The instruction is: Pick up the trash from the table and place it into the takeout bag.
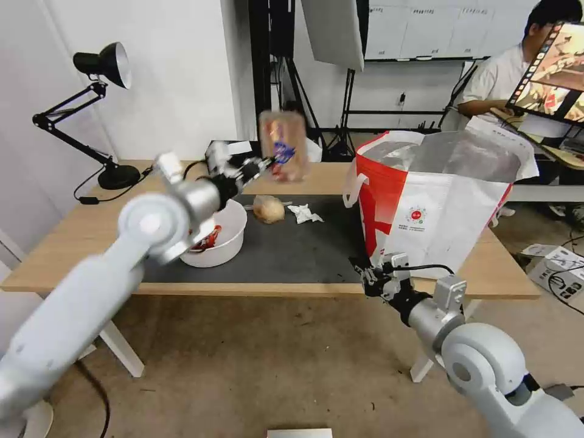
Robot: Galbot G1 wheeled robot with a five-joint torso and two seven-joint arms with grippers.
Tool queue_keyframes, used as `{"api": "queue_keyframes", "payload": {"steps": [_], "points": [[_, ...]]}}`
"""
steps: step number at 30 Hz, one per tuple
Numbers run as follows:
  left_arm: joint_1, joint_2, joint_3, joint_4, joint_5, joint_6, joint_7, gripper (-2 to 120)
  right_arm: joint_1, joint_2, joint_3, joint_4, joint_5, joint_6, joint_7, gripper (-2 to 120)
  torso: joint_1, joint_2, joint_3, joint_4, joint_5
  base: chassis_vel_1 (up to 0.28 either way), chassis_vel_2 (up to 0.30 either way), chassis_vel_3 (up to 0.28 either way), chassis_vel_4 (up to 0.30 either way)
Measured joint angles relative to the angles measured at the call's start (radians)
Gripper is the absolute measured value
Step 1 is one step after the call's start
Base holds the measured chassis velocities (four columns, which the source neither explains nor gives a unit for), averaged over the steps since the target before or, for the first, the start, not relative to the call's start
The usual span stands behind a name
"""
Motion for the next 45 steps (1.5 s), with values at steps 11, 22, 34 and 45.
{"api": "queue_keyframes", "payload": {"steps": [11,22,34,45], "points": [[-0.314,-0.235,0.188,0.225,-0.032,-0.032,-0.003,0,-0.008,0.02,-0.001,-0.009,-0.011,0.004,-0.002,0,0.0,0.0,0.0,-0.0003,0.0,0.0,0.0,0.0,0.0],[-0.379,-0.412,0.326,0.367,0.166,-0.073,0.006,0,-0.002,0.031,-0.01,-0.023,-0.014,0.005,-0.003,0,0.0,0.0,0.0,-0.0002,0.0,0.0,0.0,0.0,0.0],[-0.385,-0.472,0.419,0.44,0.353,-0.09,0.019,0,0.0,0.037,-0.013,-0.029,-0.015,0.007,-0.007,0,0.0,0.0,0.0,0.0,-0.0002,0.0,0.0,0.0,0.0],[-0.363,-0.456,0.454,0.398,0.359,-0.069,0.027,0,0.003,0.043,-0.03,-0.034,-0.022,0.008,-0.008,0,0.0,0.0,0.0,0.0001,-0.0003,0.0,0.0,0.0,0.0]]}}
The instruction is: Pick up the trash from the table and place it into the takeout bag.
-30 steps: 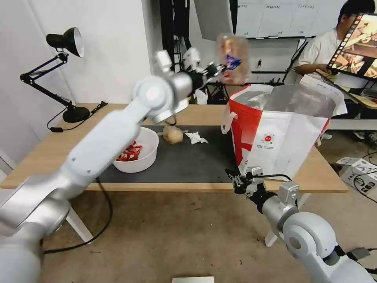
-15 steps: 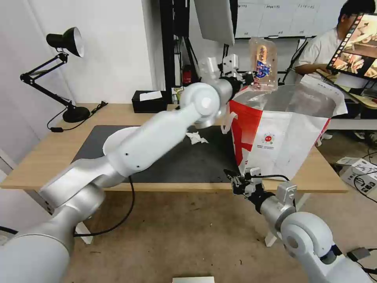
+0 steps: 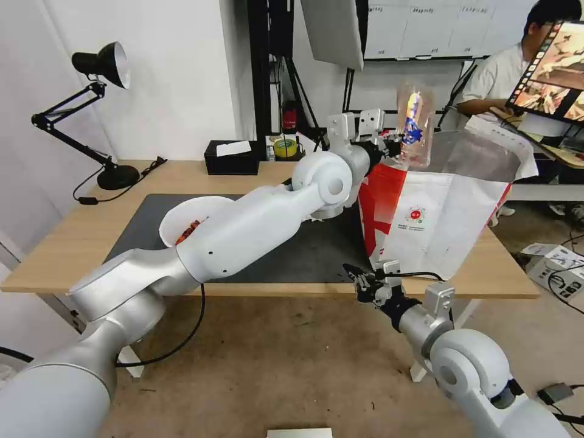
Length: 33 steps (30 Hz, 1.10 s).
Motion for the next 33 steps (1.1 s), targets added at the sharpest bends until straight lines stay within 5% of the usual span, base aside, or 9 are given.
{"api": "queue_keyframes", "payload": {"steps": [17,24,30,33], "points": [[0.0,0.009,0.023,-0.032,-0.053,0.011,0.021,53,-0.005,0.002,0.002,-0.001,-0.006,0.001,0.0,0,0.0,0.0,0.0,-0.0001,0.0,0.0,0.0,0.0,0.0],[0.009,0.061,-0.01,-0.077,-0.061,-0.033,0.038,79,-0.013,0.001,0.022,0.011,-0.003,0.001,-0.001,0,0.0,0.0,0.0,0.0,-0.0001,0.0,0.0,0.0,0.0],[0.03,0.118,0.001,-0.106,0.063,-0.066,0.083,99,-0.058,0.018,0.085,0.043,-0.005,0.001,-0.001,0,0.0,0.0,0.0,-0.0002,-0.0001,0.0,0.0,0.0,0.0],[0.083,0.198,-0.019,-0.171,0.143,-0.074,0.109,109,-0.078,0.026,0.119,0.06,-0.007,0.006,-0.001,0,0.0,0.0,0.0,-0.0005,-0.0002,0.0,0.0,0.0,0.0]]}}
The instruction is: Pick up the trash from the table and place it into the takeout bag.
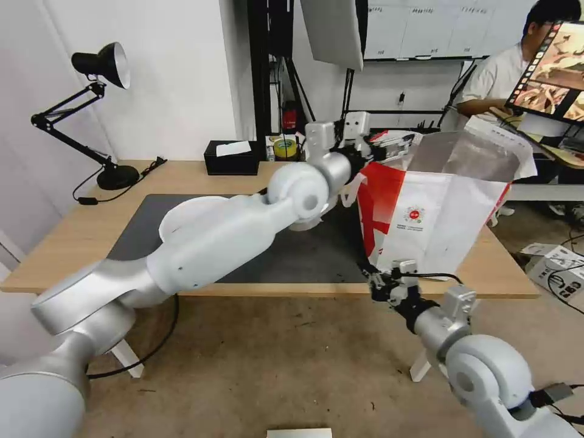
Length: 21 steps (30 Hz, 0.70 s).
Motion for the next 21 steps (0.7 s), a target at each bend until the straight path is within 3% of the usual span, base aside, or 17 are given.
{"api": "queue_keyframes", "payload": {"steps": [2,4,5,7,8,10,12,14,16,18,19,21], "points": [[0.013,0.017,-0.008,-0.013,0.015,-0.003,0.002,109,0.0,0.0,0.001,0.001,0.0,0.002,0.0,0,0.0,0.0,0.0,0.0001,0.0,0.0,0.0,0.0,0.0],[0.07,0.109,-0.03,-0.059,0.115,-0.02,0.031,113,-0.001,-0.004,0.0,0.0,-0.03,0.035,0.001,0,0.0,0.0,0.0,0.0007,-0.0003,0.0,0.0,0.0,0.0],[0.07,0.109,-0.03,-0.059,0.115,-0.02,0.031,113,-0.001,-0.004,0.0,0.0,-0.03,0.035,0.001,0,0.0,0.0,0.0,0.0007,-0.0003,0.0,0.0,0.0,0.0],[0.119,0.197,-0.055,-0.107,0.202,-0.033,0.059,115,-0.012,-0.01,-0.007,-0.014,-0.111,0.129,-0.009,0,0.0,0.0,0.0,0.0006,-0.0002,0.0,0.0,0.0,0.0],[0.119,0.197,-0.055,-0.107,0.202,-0.033,0.059,115,-0.012,-0.01,-0.007,-0.014,-0.111,0.129,-0.009,0,0.0,0.0,0.0,0.0006,-0.0002,0.0,0.0,0.0,0.0],[0.181,0.272,-0.103,-0.159,0.273,-0.043,0.075,115,-0.025,-0.013,-0.019,-0.041,-0.235,0.255,-0.03,0,0.0,0.0,0.0,0.0004,-0.0002,0.0,0.0,0.0,0.0],[0.206,0.295,-0.128,-0.176,0.293,-0.049,0.08,114,-0.029,-0.014,-0.023,-0.047,-0.262,0.288,-0.033,0,0.0,0.0,0.0,0.0003,-0.0001,0.0,0.0,0.0,0.0],[0.298,0.359,-0.221,-0.228,0.326,-0.062,0.089,112,-0.042,-0.014,-0.033,-0.06,-0.326,0.387,-0.039,0,0.0,0.0,0.0,0.0002,0.0,0.0,0.0,0.0,0.0],[0.347,0.383,-0.264,-0.25,0.335,-0.064,0.093,111,-0.046,-0.013,-0.035,-0.062,-0.344,0.414,-0.039,0,0.0,0.0,0.0,0.0002,0.0001,0.0,0.0,0.0,0.0],[0.515,0.442,-0.406,-0.307,0.372,-0.071,0.117,105,-0.053,-0.017,-0.035,-0.063,-0.375,0.468,-0.019,0,0.0,0.0,0.0,0.0004,-0.0003,0.0,0.0,0.0,0.0],[0.515,0.442,-0.406,-0.307,0.372,-0.071,0.117,105,-0.053,-0.017,-0.035,-0.063,-0.375,0.468,-0.019,0,0.0,0.0,0.0,0.0004,-0.0003,0.0,0.0,0.0,0.0],[0.659,0.474,-0.537,-0.348,0.403,-0.079,0.144,101,-0.06,-0.027,-0.03,-0.063,-0.381,0.484,-0.004,3,0.0,0.0,0.0,0.0005,-0.0004,0.0,0.0,0.0,0.0]]}}
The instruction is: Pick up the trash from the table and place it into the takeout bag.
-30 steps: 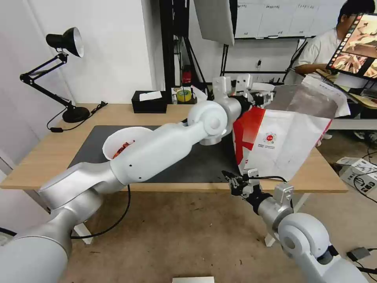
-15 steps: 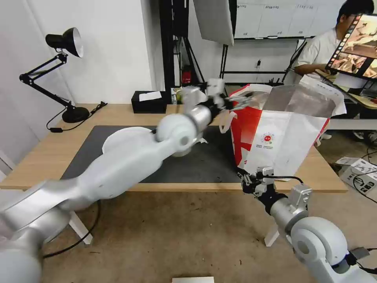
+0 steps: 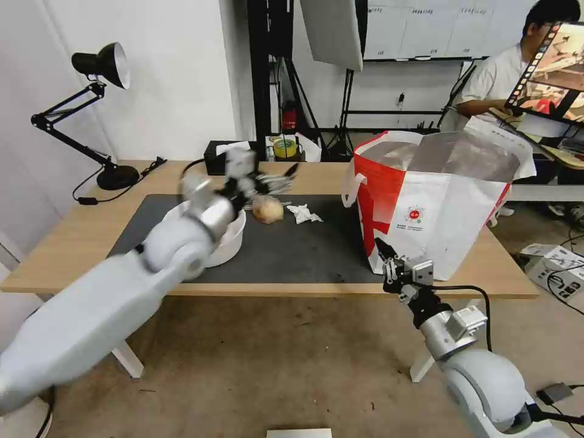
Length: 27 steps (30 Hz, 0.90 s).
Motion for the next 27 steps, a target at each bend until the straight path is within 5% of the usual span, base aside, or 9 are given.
{"api": "queue_keyframes", "payload": {"steps": [5,13,27], "points": [[0.301,0.058,-0.23,-0.054,0.071,-0.059,0.029,100,-0.039,0.005,0.023,0.002,0.0,0.033,0.013,24,0.0,0.0,0.0,-0.0001,-0.0001,0.0,0.0,0.0,0.0],[0.525,0.056,-0.423,-0.08,0.12,-0.103,0.05,100,-0.078,0.008,0.041,0.008,0.016,0.064,0.02,48,0.0,0.0,0.0,-0.0003,0.0008,0.0,0.0,0.0,0.0],[0.919,-0.153,-0.695,-0.065,0.224,-0.233,0.13,100,-0.215,0.039,0.109,0.034,0.055,0.115,0.068,99,0.0,0.0,0.0,-0.0002,0.0005,0.0,0.0,0.0,0.0]]}}
